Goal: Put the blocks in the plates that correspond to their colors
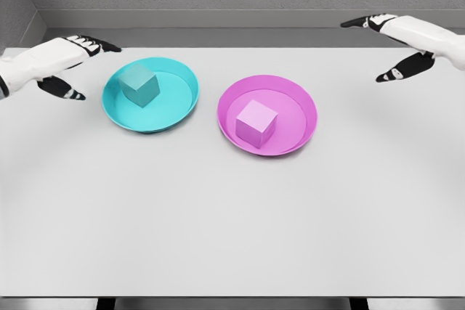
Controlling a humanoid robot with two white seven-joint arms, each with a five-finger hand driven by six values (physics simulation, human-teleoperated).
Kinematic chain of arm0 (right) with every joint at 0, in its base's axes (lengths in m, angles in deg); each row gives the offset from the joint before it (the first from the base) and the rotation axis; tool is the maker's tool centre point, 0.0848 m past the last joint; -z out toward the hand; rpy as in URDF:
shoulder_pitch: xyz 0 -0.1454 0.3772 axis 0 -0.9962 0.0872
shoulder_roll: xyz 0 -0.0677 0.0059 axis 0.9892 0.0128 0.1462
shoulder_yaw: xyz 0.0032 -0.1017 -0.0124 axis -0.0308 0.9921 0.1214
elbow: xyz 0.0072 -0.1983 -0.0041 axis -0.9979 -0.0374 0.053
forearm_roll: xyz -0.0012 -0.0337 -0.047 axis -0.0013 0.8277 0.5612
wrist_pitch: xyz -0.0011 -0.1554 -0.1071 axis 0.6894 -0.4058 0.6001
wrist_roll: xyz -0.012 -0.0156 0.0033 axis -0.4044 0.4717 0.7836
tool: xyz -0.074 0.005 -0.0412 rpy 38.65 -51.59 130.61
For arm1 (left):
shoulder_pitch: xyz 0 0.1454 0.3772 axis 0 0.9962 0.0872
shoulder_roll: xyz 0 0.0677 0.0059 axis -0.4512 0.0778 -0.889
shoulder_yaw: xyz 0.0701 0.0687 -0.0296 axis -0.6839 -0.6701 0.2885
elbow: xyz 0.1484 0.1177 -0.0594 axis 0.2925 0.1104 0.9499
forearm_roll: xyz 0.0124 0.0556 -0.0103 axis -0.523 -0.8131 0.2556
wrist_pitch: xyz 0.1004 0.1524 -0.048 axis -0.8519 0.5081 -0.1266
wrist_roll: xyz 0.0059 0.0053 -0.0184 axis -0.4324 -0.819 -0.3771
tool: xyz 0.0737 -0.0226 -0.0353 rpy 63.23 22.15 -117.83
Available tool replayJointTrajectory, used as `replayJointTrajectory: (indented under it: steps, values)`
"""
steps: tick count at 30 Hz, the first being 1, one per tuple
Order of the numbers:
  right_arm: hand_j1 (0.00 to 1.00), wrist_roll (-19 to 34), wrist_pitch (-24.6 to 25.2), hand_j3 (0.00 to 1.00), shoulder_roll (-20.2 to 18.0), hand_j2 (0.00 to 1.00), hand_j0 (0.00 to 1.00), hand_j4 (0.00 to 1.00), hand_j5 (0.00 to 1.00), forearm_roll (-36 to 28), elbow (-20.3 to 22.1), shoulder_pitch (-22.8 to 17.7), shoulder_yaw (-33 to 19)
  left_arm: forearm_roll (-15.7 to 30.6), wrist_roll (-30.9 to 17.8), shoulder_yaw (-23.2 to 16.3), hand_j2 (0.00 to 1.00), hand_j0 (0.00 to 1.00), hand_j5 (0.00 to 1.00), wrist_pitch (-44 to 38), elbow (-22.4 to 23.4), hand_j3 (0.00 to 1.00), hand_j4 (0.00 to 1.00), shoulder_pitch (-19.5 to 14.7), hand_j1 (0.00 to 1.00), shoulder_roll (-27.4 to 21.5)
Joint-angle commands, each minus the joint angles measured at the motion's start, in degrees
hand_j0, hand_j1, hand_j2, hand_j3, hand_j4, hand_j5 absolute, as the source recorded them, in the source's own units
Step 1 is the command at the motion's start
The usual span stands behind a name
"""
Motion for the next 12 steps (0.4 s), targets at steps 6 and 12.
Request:
replayJointTrajectory:
  steps: [6, 12]
  values:
    - [1.00, 0.0, 0.2, 1.00, -2.8, 1.00, 1.00, 1.00, 1.00, -0.2, 1.1, -0.2, -0.4, 8.8, 0.0, 0.8, 1.00, 1.00, 1.00, 2.3, 4.7, 1.00, 1.00, 2.6, 1.00, -7.5]
    - [1.00, 0.0, 0.2, 1.00, -3.9, 1.00, 1.00, 1.00, 1.00, -0.2, 1.1, -0.7, -0.4, 8.8, -0.3, 0.4, 1.00, 1.00, 1.00, 2.3, 4.2, 1.00, 1.00, 2.8, 1.00, -6.5]
